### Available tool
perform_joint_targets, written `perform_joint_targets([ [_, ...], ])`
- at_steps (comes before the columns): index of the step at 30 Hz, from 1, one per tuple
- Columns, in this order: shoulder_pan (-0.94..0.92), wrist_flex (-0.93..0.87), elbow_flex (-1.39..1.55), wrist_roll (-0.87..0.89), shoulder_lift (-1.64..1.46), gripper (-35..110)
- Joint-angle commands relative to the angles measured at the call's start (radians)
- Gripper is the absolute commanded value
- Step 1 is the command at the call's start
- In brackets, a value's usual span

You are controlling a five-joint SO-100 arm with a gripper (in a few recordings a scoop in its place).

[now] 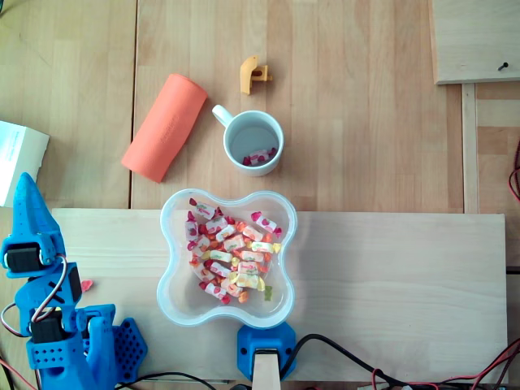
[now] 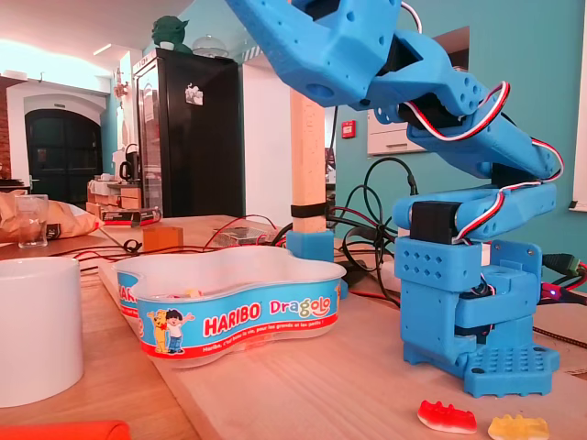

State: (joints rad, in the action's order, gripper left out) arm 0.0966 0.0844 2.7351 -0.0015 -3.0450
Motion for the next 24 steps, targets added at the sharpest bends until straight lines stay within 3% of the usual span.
perform_joint_targets([
  [1, 0.014, 0.038, 0.147, 0.014, -0.015, 0],
  [24, 0.014, 0.023, 0.043, 0.017, 0.000, 0],
])
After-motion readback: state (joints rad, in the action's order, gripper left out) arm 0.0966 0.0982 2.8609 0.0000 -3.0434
